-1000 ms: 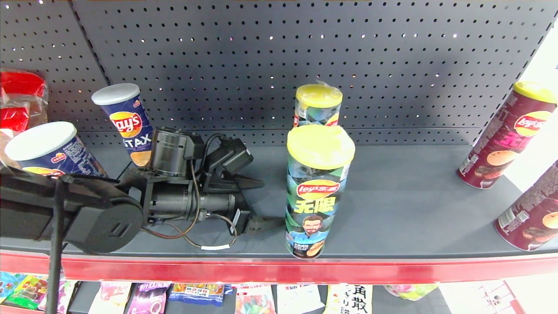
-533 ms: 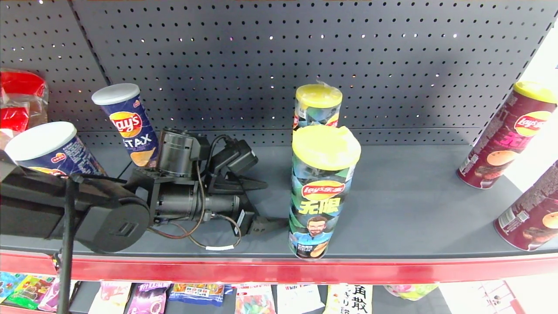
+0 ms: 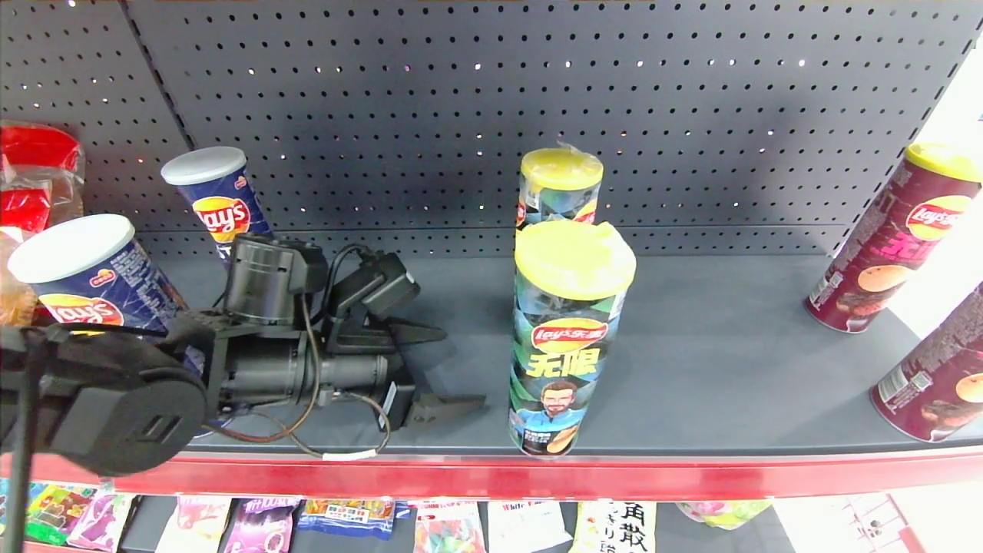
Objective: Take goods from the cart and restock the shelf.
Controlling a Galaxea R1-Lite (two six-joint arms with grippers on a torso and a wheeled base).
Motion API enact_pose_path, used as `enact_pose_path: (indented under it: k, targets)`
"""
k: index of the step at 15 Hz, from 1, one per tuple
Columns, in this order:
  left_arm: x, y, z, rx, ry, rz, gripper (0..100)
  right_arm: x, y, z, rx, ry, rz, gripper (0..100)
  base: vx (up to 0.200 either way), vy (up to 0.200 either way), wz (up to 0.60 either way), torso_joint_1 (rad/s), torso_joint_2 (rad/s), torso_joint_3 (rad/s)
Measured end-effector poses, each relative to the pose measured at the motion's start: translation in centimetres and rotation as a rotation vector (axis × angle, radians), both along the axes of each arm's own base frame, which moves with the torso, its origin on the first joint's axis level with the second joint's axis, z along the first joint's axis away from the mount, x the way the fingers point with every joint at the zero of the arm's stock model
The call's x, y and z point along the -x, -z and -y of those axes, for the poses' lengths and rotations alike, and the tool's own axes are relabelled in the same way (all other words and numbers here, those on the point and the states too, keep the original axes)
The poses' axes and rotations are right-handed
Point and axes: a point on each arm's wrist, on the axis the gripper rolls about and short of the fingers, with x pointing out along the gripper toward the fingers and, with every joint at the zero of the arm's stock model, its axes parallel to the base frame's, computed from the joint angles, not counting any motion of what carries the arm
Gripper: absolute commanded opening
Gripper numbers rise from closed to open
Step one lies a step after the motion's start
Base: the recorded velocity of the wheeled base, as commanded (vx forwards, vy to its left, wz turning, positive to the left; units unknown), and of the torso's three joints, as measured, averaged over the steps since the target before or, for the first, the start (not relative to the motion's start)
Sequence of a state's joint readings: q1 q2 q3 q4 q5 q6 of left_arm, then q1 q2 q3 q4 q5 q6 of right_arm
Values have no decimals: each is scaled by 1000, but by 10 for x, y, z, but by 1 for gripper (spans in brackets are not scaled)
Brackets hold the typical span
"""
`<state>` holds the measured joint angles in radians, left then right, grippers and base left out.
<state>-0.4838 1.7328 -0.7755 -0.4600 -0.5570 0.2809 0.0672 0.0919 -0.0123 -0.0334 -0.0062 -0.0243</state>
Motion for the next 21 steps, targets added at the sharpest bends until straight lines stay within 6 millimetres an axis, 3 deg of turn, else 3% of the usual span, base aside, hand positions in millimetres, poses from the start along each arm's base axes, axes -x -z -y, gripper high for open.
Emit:
enact_pose_path:
  k: [7, 11, 16, 19, 21]
  targets:
    - [93, -11, -37, 14, 52, 23, 100, 0, 0, 0, 4, 0, -1, 100, 0, 0, 0, 0, 0, 0]
    - [138, -16, -66, 29, -59, 29, 100, 0, 0, 0, 6, -4, -7, 100, 0, 0, 0, 0, 0, 0]
    - [217, -14, -123, 39, -465, 56, 100, 0, 0, -1, 5, -30, -6, 100, 0, 0, 0, 0, 0, 0]
    - [260, 10, -152, 29, -771, 45, 100, 0, 0, -1, 5, -30, -6, 100, 0, 0, 0, 0, 0, 0]
    - [279, 25, -157, 37, -997, 47, 100, 0, 0, -1, 5, -27, -6, 100, 0, 0, 0, 0, 0, 0]
